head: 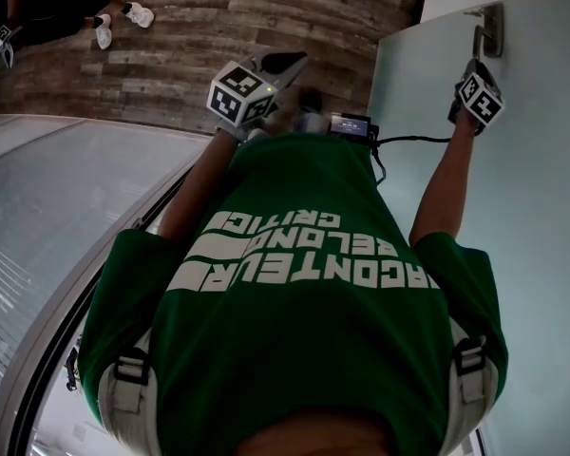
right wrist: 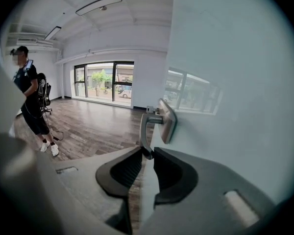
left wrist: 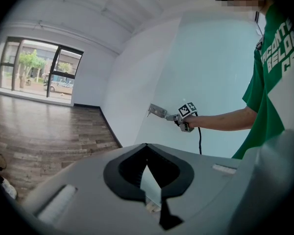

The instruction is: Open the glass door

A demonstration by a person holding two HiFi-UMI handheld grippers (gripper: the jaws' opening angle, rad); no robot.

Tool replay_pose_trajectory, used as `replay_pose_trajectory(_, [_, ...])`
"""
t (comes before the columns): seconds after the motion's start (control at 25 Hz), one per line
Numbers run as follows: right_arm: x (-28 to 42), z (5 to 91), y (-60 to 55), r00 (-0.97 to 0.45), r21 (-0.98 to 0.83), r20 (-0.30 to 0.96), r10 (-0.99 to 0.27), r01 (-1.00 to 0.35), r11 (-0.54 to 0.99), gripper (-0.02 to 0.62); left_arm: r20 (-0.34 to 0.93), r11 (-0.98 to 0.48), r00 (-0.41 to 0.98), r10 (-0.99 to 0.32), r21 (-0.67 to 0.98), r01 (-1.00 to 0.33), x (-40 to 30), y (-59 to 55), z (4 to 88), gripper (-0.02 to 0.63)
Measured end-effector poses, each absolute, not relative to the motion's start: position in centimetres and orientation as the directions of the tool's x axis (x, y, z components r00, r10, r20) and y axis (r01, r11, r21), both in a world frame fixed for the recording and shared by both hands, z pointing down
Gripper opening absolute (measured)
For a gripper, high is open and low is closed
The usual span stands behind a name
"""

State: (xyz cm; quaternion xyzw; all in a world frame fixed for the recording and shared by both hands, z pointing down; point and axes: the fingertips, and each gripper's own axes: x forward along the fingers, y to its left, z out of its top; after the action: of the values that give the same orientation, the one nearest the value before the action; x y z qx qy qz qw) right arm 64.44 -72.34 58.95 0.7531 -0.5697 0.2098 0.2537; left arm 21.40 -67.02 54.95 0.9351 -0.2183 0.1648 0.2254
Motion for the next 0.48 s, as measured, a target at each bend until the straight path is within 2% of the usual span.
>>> replay_pose_trajectory(0.48, [68.8,60.0,-71.9,0.312,0.146,0.606,-0.732,-0.948,-0.282,0.064,0.404,-0.815,0.864,-0.3,0.362,-0.452,25.0,-68.7,56.4,0.013])
